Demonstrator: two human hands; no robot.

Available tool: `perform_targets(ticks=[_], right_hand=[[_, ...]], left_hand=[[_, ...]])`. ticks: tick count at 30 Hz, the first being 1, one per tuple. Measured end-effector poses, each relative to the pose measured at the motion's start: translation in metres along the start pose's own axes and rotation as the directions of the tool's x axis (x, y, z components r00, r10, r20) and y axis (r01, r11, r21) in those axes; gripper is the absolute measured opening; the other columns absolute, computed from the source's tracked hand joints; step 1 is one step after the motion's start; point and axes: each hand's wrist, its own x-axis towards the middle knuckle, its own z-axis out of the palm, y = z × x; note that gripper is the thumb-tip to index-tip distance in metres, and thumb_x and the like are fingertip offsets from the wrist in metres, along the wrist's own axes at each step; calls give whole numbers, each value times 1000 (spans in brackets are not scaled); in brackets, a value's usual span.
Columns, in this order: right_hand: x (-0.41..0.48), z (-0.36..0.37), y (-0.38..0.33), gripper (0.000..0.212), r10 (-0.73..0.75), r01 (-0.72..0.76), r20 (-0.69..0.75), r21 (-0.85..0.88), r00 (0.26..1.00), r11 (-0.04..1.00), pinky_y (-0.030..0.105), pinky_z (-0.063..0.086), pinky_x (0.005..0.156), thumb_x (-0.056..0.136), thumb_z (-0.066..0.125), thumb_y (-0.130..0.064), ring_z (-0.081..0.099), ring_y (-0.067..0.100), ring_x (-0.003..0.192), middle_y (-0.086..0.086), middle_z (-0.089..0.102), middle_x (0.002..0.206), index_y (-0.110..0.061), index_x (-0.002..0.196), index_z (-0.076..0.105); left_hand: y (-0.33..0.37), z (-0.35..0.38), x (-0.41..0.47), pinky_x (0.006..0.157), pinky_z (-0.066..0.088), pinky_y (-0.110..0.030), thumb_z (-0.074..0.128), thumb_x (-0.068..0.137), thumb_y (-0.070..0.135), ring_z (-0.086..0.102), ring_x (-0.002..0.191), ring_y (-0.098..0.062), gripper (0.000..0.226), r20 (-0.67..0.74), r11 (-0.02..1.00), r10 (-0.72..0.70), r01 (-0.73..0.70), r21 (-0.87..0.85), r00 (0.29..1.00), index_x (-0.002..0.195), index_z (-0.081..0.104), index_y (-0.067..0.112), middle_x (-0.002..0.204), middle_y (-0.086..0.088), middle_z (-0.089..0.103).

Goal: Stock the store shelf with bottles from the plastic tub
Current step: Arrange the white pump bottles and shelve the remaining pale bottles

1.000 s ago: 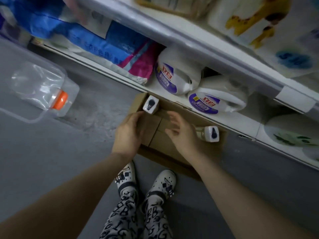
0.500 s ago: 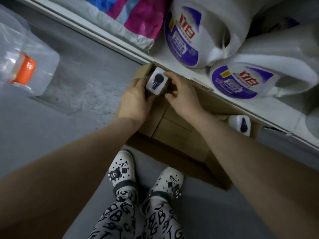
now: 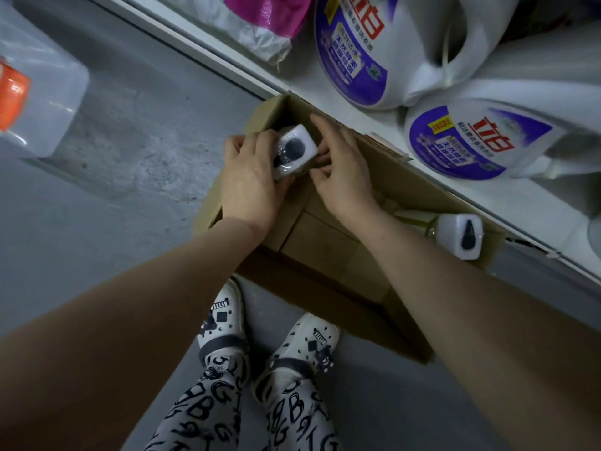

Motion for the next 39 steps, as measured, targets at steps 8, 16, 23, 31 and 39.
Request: perform_targets(ticks=[8, 16, 23, 31, 39], right_hand=[[-12, 0, 6, 55, 41, -40, 5, -101, 999, 994, 32, 53, 92, 86, 73, -11, 53, 23, 122, 1, 47, 134, -33, 132, 52], [-56, -34, -5, 66, 121, -119, 255, -24, 959, 993, 45, 38, 114, 87, 74, -28, 32, 18, 144, -8, 30, 158, -30, 146, 44], [-110, -91, -53, 70, 159, -238, 327, 217, 932, 947, 49, 45, 108, 82, 73, -52, 46, 17, 133, -4, 47, 149, -40, 143, 41], [-179, -176, -127, 44, 77, -200, 255, 501, 964, 842, 43, 47, 108, 81, 70, -55, 61, 4, 119, -14, 67, 126, -47, 123, 58], [-239, -242, -227, 31, 27, -101, 143, 541, 989, 835, 44, 50, 105, 93, 63, -43, 64, 13, 116, -4, 69, 123, -30, 121, 61]], left_hand=[[-9, -6, -8, 95, 40, -31, 73, 83, 12, 54, 115, -24, 47, 69, 995, 60, -54, -87, 996, 127, 58, 14, 123, -6, 63], [9, -62, -32, 97, 48, -38, 74, 81, 11, 61, 112, -27, 50, 273, 976, 61, 1, -219, 960, 129, 60, 13, 124, -7, 65], [53, -139, -46, 101, 50, -41, 75, 82, 9, 63, 111, -16, 48, 440, 873, 36, 186, -450, 897, 124, 57, 25, 121, 1, 65], [128, -253, -61, 80, 48, -8, 79, 80, 19, 64, 96, 5, 53, 521, 728, 119, 282, -625, 845, 128, 56, 15, 112, 7, 66], [184, -358, -106, 83, 55, -27, 68, 82, 31, 70, 99, -16, 46, 482, 564, 95, 352, -747, 871, 123, 62, 12, 108, -4, 73]])
